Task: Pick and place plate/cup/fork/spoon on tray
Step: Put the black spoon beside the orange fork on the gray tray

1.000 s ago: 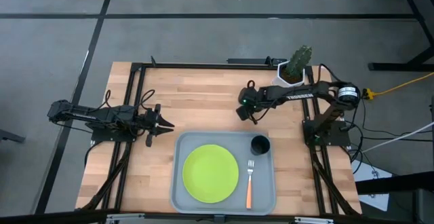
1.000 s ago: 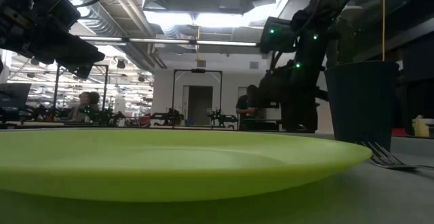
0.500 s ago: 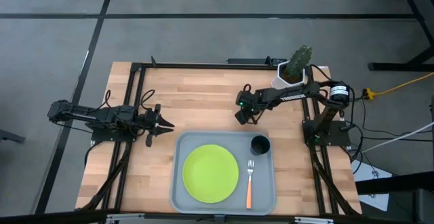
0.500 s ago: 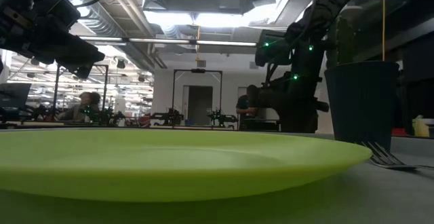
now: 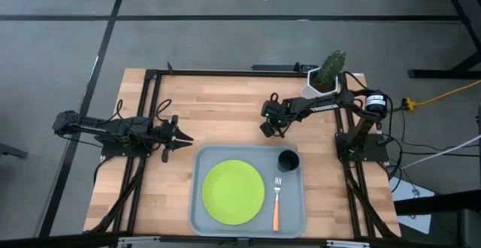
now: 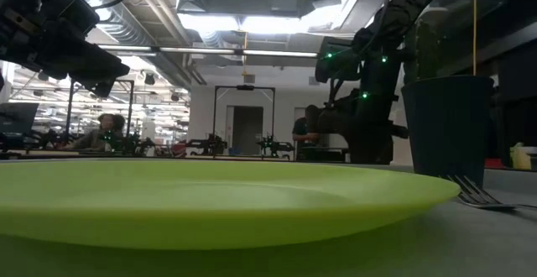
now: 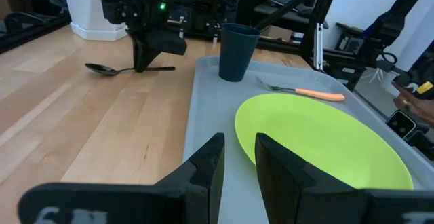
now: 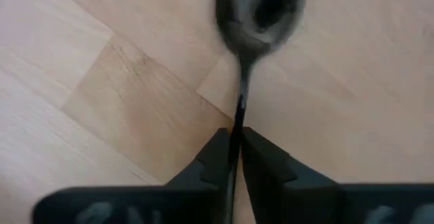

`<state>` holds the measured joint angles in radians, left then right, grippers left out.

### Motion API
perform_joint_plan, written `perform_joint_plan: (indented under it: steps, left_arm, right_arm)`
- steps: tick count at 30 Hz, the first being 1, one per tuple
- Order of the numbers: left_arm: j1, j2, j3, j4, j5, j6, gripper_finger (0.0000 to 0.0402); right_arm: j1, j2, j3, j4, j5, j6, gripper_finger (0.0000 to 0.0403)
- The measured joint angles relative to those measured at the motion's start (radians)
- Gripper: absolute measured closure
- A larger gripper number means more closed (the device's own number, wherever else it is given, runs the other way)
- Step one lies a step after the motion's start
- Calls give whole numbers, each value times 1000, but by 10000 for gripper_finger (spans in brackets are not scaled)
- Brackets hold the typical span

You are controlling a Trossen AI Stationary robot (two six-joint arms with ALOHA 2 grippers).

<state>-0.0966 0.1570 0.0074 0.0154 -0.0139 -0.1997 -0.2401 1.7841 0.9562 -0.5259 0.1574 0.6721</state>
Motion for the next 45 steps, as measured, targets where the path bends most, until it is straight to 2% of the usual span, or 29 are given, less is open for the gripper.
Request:
perform_joint_plan:
  steps: [4,18,23,29,34,36,39,45]
  left_arm:
    - [0,0,0,0,0,0,325]
    - [0,0,0,0,0,0,325]
    - [0,0,0,0,0,0,325]
    - [0,0,0,0,0,0,325]
    - [0,0,0,0,0,0,325]
    - [0,0,0,0,0,0,325]
    - [0,0,0,0,0,0,325]
    - [0,0,0,0,0,0,325]
  right_arm:
    - [0,1,-1,4,2,0,392]
    - [1,-19,-6,31,19,-20,401]
    - [14,-97,32,50,96,-39,401]
    - [103,-182,108,49,162,-35,402]
    - [230,-250,202,44,251,12,403]
    - [302,-273,255,32,311,64,403]
    - [427,-276,313,-92,434,210,403]
    - [699,-207,336,-267,637,698,403]
